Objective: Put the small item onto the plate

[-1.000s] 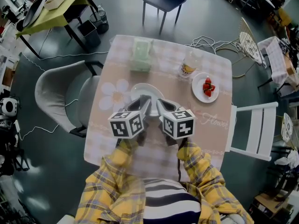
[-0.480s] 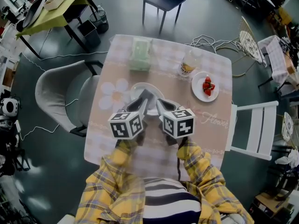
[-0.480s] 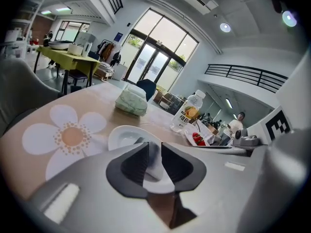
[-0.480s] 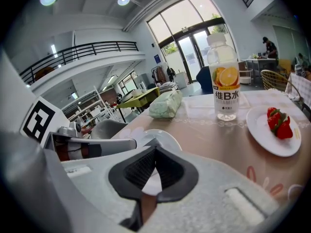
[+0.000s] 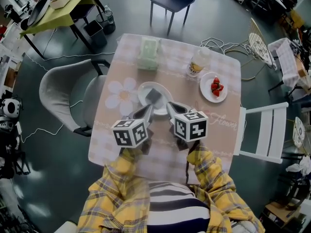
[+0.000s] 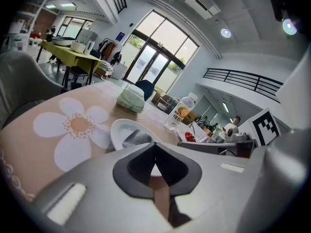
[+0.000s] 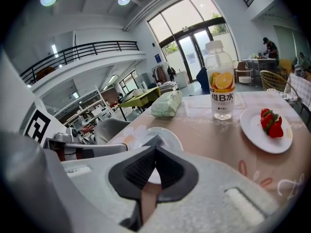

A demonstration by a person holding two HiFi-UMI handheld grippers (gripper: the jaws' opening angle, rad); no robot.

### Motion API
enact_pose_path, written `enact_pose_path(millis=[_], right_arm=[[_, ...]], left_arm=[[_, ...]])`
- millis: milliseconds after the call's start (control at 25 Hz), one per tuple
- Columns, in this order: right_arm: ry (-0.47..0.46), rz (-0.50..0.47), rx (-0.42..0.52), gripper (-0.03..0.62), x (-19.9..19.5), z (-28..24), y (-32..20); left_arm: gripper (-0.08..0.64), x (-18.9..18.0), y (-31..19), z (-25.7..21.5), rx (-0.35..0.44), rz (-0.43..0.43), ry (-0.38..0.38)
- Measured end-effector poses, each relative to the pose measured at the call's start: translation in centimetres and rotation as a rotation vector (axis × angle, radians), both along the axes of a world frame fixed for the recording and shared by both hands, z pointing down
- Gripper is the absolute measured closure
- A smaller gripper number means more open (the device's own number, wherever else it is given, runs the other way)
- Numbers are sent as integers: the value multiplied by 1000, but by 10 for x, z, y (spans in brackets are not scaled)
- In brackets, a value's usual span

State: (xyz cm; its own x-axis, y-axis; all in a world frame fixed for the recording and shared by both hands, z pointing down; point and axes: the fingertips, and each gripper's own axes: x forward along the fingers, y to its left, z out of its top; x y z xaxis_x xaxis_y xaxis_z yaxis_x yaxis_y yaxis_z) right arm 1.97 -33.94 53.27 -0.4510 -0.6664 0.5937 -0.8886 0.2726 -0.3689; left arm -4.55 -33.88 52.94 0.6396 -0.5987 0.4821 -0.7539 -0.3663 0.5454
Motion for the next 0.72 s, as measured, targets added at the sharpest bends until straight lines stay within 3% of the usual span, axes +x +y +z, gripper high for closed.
enact_pose_path(millis=[720], right_arm=[[0,-47,39,591,14,-22,75]], left_arm=[[558,19,86,-24,24,3,62]])
